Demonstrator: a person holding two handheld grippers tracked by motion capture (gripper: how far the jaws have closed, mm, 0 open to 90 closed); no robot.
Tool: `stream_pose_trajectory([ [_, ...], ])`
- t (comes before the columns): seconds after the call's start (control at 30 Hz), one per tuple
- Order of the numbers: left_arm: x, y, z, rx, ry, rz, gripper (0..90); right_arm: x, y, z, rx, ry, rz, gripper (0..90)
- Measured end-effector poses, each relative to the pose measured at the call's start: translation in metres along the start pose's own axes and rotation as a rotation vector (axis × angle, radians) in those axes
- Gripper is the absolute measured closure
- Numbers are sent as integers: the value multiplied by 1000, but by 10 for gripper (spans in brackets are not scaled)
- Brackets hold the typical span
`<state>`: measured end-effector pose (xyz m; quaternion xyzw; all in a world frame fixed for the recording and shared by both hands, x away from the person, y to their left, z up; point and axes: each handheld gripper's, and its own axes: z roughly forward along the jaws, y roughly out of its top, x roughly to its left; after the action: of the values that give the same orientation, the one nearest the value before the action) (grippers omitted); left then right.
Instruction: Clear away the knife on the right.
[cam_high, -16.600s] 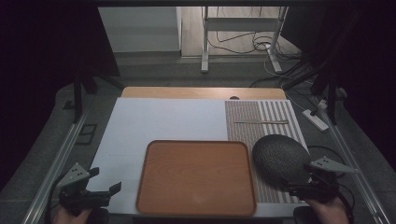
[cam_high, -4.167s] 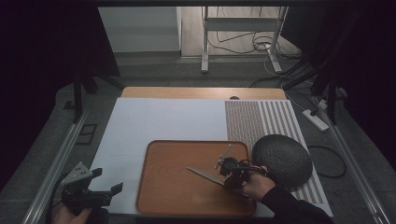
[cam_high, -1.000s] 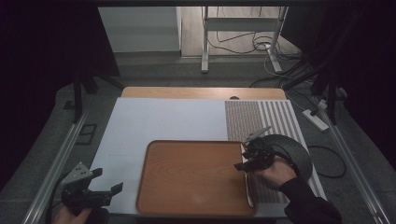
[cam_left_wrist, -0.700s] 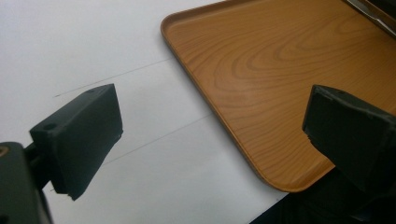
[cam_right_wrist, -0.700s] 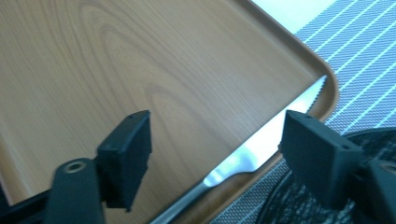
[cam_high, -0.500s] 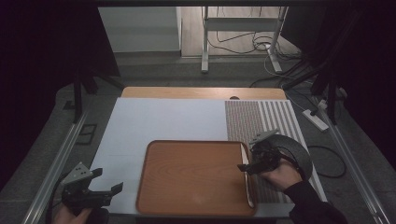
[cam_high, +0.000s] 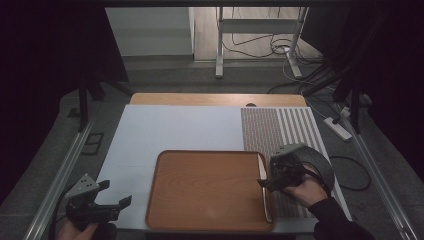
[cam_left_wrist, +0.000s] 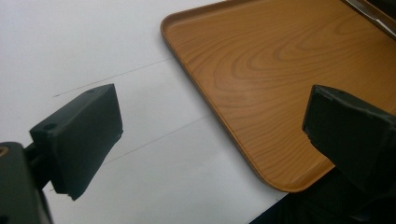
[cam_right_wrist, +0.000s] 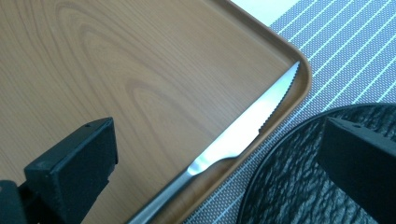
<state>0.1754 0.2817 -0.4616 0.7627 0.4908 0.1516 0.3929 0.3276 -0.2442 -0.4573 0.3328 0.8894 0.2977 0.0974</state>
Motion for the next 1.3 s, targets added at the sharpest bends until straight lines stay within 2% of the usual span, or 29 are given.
stream_pose_trajectory([
  [0.4,-1,0,0,4,2,6,48,5,-9,-13,-38,-12,2,0],
  [1.3,0,0,1,6,2,4,48,3,-51,-55,-125,-85,112,0],
])
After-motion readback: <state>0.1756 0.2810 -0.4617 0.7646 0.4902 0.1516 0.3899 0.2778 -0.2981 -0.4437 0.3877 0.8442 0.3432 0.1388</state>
